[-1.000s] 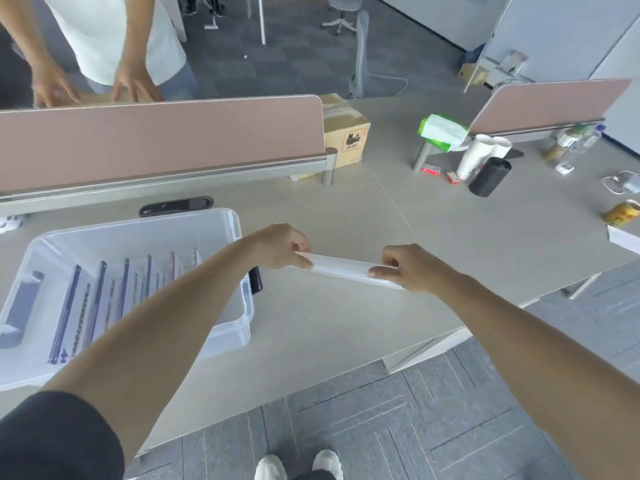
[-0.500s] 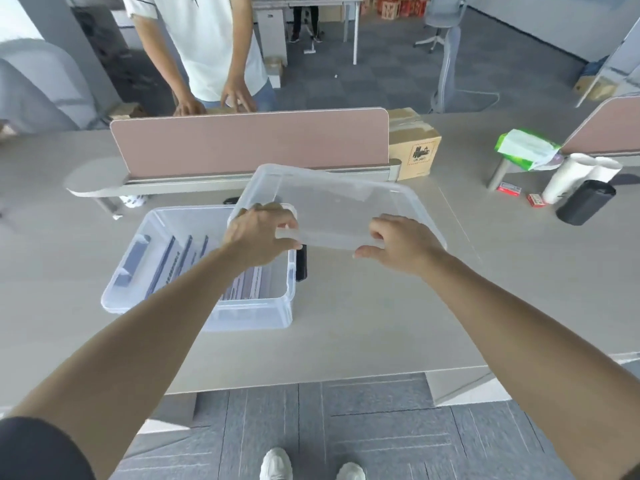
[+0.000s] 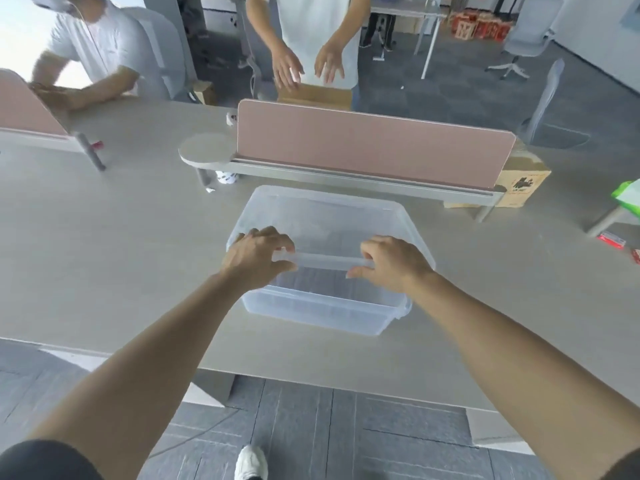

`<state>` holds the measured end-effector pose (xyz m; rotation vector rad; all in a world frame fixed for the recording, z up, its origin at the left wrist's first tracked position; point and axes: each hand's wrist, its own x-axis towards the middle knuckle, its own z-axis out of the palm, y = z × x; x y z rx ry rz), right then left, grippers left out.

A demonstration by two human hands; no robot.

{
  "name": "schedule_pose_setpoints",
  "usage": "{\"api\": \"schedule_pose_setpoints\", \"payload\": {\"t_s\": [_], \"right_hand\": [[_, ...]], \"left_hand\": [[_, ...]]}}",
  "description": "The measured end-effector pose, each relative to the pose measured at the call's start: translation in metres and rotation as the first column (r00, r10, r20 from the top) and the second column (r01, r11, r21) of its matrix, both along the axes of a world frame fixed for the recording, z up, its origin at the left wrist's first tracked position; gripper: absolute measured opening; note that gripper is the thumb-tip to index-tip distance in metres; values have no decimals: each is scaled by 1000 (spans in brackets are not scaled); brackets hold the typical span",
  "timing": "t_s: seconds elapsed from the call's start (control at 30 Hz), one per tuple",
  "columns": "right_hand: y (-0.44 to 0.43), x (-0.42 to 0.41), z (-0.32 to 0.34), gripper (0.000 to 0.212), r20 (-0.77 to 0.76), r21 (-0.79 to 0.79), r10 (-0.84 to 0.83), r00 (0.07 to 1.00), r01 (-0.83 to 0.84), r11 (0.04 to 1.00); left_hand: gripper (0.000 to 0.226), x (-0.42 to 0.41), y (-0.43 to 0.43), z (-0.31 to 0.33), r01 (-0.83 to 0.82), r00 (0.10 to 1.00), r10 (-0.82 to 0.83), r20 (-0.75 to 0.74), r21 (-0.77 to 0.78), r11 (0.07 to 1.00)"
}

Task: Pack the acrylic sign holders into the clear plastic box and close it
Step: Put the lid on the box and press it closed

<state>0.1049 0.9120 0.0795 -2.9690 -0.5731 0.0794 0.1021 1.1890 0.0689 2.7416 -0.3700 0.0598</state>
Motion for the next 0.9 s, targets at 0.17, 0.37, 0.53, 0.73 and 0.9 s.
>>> {"api": "schedule_pose_setpoints", "payload": {"t_s": [0.17, 0.37, 0.53, 0.73, 0.9], "right_hand": [[50, 1, -18, 51, -85, -104, -40, 996, 31, 994], [58, -7, -32, 50, -155, -212, -100, 983, 66, 975], [47, -12, -40, 47, -168, -264, -113, 979, 66, 962], [46, -14, -42, 44, -207, -284, -100, 973, 38, 958], [49, -12, -43, 47, -260, -297, -87, 962, 6, 955]], "left_hand": [[29, 17, 47, -32, 83, 993, -86, -80, -36, 996], [27, 24, 53, -51, 176, 977, -177, -121, -23, 984], [31, 25, 43, -51, 251, 956, -243, -164, 33, 967], [33, 33, 41, -42, 290, 939, -262, -221, 103, 951], [34, 37, 40, -40, 357, 913, -308, -268, 160, 920]]}}
